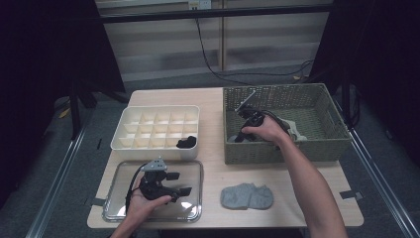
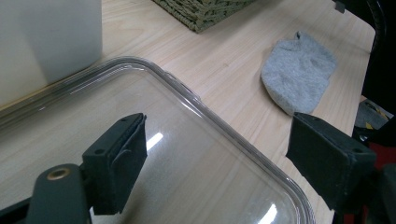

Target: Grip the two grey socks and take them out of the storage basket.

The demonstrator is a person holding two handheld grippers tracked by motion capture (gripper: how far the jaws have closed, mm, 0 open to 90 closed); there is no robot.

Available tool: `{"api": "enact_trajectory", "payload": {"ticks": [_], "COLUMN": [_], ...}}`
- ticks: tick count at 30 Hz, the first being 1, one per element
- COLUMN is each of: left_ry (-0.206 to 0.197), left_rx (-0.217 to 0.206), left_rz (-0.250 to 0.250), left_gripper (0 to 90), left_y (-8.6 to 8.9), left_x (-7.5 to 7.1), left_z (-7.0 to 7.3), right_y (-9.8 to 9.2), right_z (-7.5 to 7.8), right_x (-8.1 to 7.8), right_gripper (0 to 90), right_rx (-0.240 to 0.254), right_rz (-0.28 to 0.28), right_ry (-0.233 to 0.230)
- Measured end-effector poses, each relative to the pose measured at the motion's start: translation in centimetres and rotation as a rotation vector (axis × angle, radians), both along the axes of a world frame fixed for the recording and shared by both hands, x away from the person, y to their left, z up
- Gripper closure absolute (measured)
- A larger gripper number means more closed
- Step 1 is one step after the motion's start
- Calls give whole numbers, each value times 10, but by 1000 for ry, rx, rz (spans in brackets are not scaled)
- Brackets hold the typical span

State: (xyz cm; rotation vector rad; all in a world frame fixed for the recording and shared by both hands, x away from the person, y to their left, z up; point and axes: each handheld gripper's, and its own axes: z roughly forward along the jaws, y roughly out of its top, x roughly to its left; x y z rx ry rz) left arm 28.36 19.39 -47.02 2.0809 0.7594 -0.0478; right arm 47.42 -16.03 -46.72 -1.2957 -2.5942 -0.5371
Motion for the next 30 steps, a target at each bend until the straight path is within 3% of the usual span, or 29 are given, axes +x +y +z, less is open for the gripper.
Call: {"api": "enact_trajectory", "payload": {"ticks": [4,5,6,8,11,18,30], "left_ry": [0,0,0,-1,0,-1,0], "left_rx": [-1,-1,0,0,4,6,3], "left_rz": [-1,1,-2,-2,-3,-3,-1], "left_gripper": [195,195,195,195,194,193,190], "left_y": [0,0,0,0,0,0,0], "left_x": [0,0,0,0,0,0,-2], "left_z": [0,0,0,0,0,0,0], "right_y": [1,2,3,3,0,-6,-15], "right_z": [-1,-2,-1,0,4,14,25], "right_x": [0,1,1,1,1,1,0], "right_gripper": [693,779,810,835,844,847,847], "right_rx": [-7,-9,-8,-5,-8,55,120], "right_rz": [2,18,20,26,12,-39,-76], "right_ry": [23,32,37,24,-6,-67,-124]}}
